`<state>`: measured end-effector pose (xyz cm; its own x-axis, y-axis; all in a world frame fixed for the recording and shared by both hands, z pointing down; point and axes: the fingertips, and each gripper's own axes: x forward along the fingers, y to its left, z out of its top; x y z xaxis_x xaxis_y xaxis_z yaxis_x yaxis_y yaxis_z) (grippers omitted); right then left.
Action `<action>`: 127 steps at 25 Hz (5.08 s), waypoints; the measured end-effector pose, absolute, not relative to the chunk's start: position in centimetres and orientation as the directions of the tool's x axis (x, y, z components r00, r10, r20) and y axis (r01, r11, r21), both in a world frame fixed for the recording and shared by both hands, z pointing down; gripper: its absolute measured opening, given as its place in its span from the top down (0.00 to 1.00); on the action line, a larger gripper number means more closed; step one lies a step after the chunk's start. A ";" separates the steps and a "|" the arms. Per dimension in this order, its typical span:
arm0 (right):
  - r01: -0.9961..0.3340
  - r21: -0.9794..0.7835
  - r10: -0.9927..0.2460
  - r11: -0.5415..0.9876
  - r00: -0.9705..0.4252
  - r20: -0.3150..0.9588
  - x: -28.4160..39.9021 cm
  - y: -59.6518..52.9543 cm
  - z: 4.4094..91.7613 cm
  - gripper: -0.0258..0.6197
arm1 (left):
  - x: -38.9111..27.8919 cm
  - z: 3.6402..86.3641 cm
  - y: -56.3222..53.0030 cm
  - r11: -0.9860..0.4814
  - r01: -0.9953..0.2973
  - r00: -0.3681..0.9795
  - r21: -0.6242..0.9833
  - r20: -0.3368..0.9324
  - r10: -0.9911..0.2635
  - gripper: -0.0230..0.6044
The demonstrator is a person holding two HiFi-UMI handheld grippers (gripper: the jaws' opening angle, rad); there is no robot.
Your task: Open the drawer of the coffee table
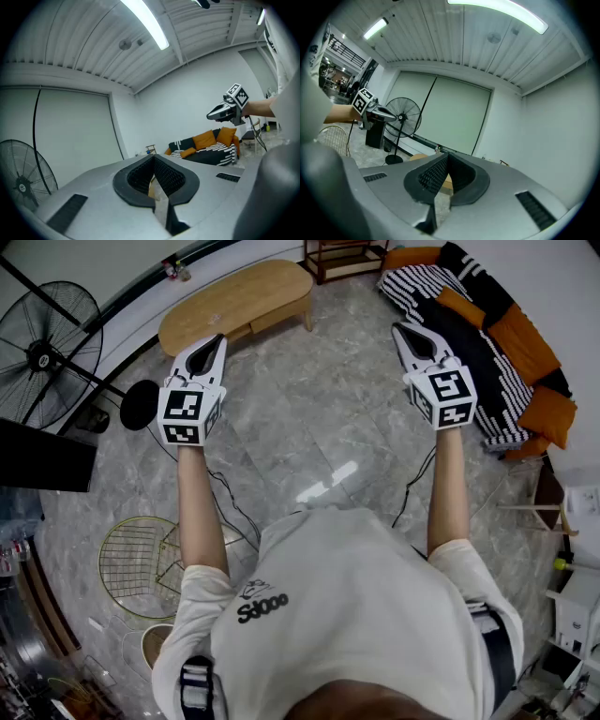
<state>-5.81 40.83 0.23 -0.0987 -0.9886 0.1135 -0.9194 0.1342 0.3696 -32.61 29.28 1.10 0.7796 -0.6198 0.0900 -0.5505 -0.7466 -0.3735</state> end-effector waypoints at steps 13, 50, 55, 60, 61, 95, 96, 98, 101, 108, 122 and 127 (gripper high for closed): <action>-0.944 0.277 -0.984 0.178 -0.163 0.074 -10.1 39.2 1.3 0.95 | -34.9 2.5 28.3 -0.772 -0.527 0.799 -0.355 0.105 -0.593 0.93; -0.941 0.120 -0.947 0.318 -0.309 0.089 10.2 10.9 2.2 0.95 | -16.8 2.7 2.2 -0.726 -0.617 0.732 -0.304 0.115 -0.671 0.93; -0.935 0.137 -0.943 0.327 -0.314 0.111 14.5 6.4 2.7 0.95 | -12.7 3.1 -1.6 -0.722 -0.640 0.728 -0.263 0.092 -0.679 0.93; -0.932 0.145 -0.942 0.332 -0.318 0.111 18.8 2.6 3.0 0.95 | -8.9 4.0 -5.3 -0.720 -0.644 0.713 -0.258 0.139 -0.687 0.94; -0.931 0.151 -0.942 0.332 -0.317 0.112 19.5 1.6 3.1 0.95 | -8.4 3.9 -6.2 -0.714 -0.652 0.708 -0.254 0.134 -0.694 0.93; -0.969 0.213 -0.980 0.125 -0.087 0.178 26.7 -35.9 10.1 0.95 | -6.4 12.8 -49.1 -0.770 -0.582 0.734 -0.262 0.237 -0.636 0.93; -0.965 0.223 -0.977 0.141 -0.100 0.186 26.7 -36.4 10.9 0.95 | -6.2 13.6 -49.5 -0.769 -0.586 0.731 -0.258 0.243 -0.638 0.93; -0.953 0.240 -0.968 0.184 -0.132 0.215 26.5 -37.0 12.9 0.95 | -5.8 15.0 -49.8 -0.764 -0.597 0.723 -0.247 0.248 -0.645 0.93; -0.938 0.248 -0.948 0.243 -0.175 0.265 26.5 -37.4 16.7 0.95 | -5.3 17.7 -49.6 -0.755 -0.613 0.709 -0.232 0.258 -0.656 0.93; -0.916 0.249 -0.923 0.314 -0.233 0.306 27.4 -38.3 26.7 0.95 | -5.4 28.1 -48.9 -0.727 -0.659 0.672 -0.193 0.282 -0.684 0.93; -0.893 0.280 -0.914 0.351 -0.263 0.309 26.4 -38.8 48.5 0.95 | -8.9 50.6 -47.8 -0.661 -0.706 0.585 -0.254 0.317 -0.746 0.93; -0.890 0.298 -0.921 0.345 -0.259 0.292 26.7 -40.0 56.6 0.95 | -7.5 57.9 -47.6 -0.683 -0.683 0.626 -0.259 0.272 -0.730 0.93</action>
